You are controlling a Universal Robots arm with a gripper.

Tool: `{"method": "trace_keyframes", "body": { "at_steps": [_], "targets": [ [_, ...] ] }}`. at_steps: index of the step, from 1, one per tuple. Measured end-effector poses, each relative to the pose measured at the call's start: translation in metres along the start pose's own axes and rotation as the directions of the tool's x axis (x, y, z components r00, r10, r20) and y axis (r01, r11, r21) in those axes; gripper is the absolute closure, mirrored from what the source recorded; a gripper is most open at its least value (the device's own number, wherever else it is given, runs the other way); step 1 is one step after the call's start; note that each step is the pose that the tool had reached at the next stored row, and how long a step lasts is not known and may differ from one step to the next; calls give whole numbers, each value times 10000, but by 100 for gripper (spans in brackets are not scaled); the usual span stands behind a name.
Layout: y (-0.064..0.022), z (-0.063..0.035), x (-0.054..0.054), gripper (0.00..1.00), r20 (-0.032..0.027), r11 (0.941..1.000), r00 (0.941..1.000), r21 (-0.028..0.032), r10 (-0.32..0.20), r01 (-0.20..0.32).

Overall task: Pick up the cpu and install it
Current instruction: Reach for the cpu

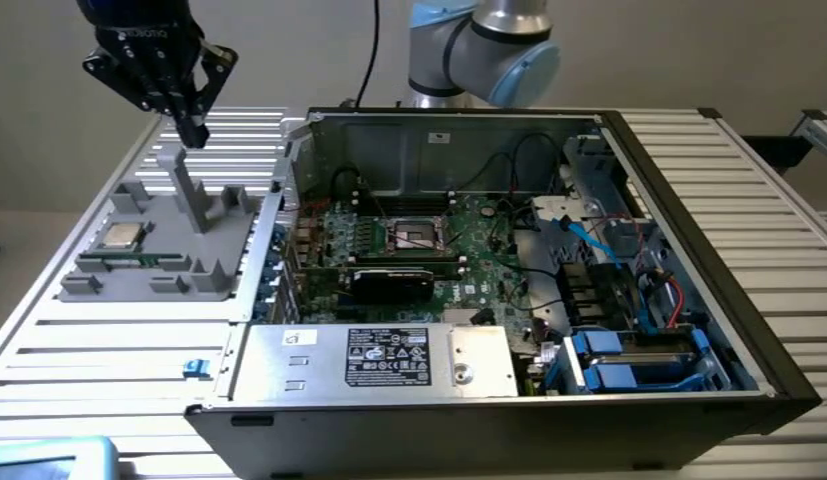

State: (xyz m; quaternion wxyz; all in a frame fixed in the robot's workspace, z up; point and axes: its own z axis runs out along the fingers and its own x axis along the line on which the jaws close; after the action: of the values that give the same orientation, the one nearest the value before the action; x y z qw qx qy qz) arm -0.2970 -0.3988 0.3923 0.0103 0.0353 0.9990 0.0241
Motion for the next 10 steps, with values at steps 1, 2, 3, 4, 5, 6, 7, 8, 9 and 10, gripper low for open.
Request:
{"method": "trace_keyframes", "body": {
  "at_steps": [1,2,3,4,5,6,7,8,9,10],
  "targets": [
    [-3,0,45,89,0,10000,10000,0,-1,1],
    [-6,0,90,89,-1,10000,10000,1,0,0],
    [-10,1,136,89,-1,10000,10000,1,0,0],
    [-13,1,181,89,-1,10000,10000,0,1,-1],
    [-16,2,229,89,-1,10000,10000,0,0,0],
    [-19,3,273,89,-1,10000,10000,0,0,0],
    [-22,4,318,89,-2,10000,10000,0,-1,1],
    [-25,5,364,89,-3,10000,10000,1,0,0],
    [-27,8,409,89,-3,10000,10000,0,0,0],
    [-28,10,455,89,-4,10000,10000,1,0,0]
  ]
}}
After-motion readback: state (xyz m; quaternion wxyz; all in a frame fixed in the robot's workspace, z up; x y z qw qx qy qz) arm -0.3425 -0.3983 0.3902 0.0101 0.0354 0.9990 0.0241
